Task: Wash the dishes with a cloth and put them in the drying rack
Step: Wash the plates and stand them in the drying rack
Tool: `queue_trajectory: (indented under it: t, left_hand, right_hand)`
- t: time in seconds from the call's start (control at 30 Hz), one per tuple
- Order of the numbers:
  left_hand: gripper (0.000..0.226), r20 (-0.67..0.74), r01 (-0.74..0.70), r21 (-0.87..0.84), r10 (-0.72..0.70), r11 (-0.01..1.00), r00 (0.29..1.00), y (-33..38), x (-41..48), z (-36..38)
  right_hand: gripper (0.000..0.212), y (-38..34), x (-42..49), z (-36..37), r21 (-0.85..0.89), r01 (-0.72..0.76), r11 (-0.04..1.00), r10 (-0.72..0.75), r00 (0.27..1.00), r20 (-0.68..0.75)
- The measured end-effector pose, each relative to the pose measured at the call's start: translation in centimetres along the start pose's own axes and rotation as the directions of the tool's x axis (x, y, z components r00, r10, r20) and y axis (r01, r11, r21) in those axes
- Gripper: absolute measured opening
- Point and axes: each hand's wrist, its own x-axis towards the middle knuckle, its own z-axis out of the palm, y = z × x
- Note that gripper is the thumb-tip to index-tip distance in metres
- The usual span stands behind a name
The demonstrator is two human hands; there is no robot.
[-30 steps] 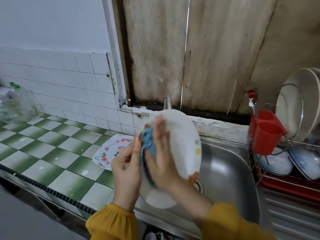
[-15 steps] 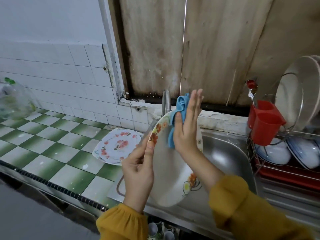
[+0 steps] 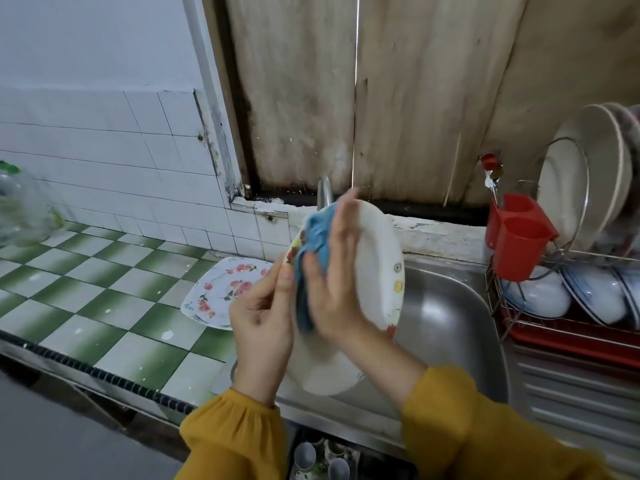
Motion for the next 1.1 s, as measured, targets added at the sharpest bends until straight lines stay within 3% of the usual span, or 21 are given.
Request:
queue_trajectory:
  t: [0.1,0.17,0.27,0.33,0.43,0.5,0.63,0.67,0.7,0.77,0.83,0.93,1.0,1.1]
  left_hand:
    - [0.032,-0.091,0.087,-0.11,-0.097,0.99,0.991,-0.1,0.9,-1.7]
    - [0.023,-0.118,0.097,-0.112,-0.11,0.989,0.987,-0.4,1.2,-3.2]
    - [0.019,-0.109,0.106,-0.067,-0.113,0.992,0.988,-0.8,0.6,-3.8]
    - [0.022,-0.091,0.128,-0.058,-0.132,0.99,0.987,-1.0,0.0,-3.3]
    - [0.024,0.003,0.095,0.011,-0.095,0.995,0.995,-0.5,-0.6,-2.0]
    - [0.026,0.059,0.075,0.041,-0.078,0.996,0.995,-0.5,-1.0,-0.9]
    - [0.036,0.055,0.021,0.02,-0.022,1.0,0.998,-0.5,-1.2,-0.6]
    - [0.037,0.053,0.008,0.014,-0.008,1.0,0.999,-0.5,-1.2,-0.7]
    - [0.038,0.054,-0.002,0.016,0.001,1.0,0.999,-0.4,-1.2,-0.9]
    - [0.034,0.062,0.003,0.03,-0.005,1.0,0.998,-0.3,-1.5,-0.9]
    - [0.03,0.068,0.0,0.045,-0.003,0.999,0.998,-0.1,-1.7,-0.6]
    - [0.027,0.004,0.025,0.004,-0.025,1.0,1.0,0.0,-0.9,-0.5]
    - [0.024,-0.059,0.102,-0.076,-0.106,0.992,0.993,0.0,0.1,-1.3]
    - [0.027,-0.099,0.134,-0.135,-0.148,0.982,0.984,-0.1,1.1,-3.2]
  right_hand:
    - [0.068,1.5,-6.0,-0.3,-0.109,0.236,0.966,-0.17,0.891,0.421]
    - [0.062,5.1,-8.3,-1.8,-0.302,0.297,0.906,-0.125,0.869,0.48]
    - [0.059,9.5,-6.8,-4.0,-0.481,0.057,0.875,0.063,0.971,0.231]
    - [0.06,10.3,-3.4,-4.5,-0.461,-0.082,0.883,0.103,0.994,0.02]
    - [0.062,7.9,2.1,-4.2,-0.313,-0.179,0.933,0.101,0.963,-0.25]
    - [0.061,5.1,3.4,-3.0,-0.189,-0.136,0.973,0.08,0.957,-0.28]
    - [0.059,1.8,1.4,-0.6,-0.115,0.221,0.969,-0.225,0.974,-0.029]
    - [0.059,2.1,1.5,-0.7,-0.132,0.247,0.96,-0.253,0.967,-0.031]
    - [0.058,2.6,2.0,-1.0,-0.141,0.198,0.97,-0.212,0.973,-0.091]
    - [0.059,2.8,3.5,-1.6,-0.071,-0.077,0.994,0.053,0.953,-0.298]
    - [0.059,1.7,3.9,-1.4,0.012,-0.229,0.973,0.218,0.911,-0.35]
    - [0.064,-0.4,-0.3,0.3,0.0,-0.016,1.0,0.016,0.998,-0.056]
    - [0.065,-0.8,-4.4,0.8,-0.04,0.106,0.994,-0.096,0.975,0.202]
    - [0.066,1.6,-7.9,-0.1,-0.252,0.222,0.942,-0.094,0.895,0.436]
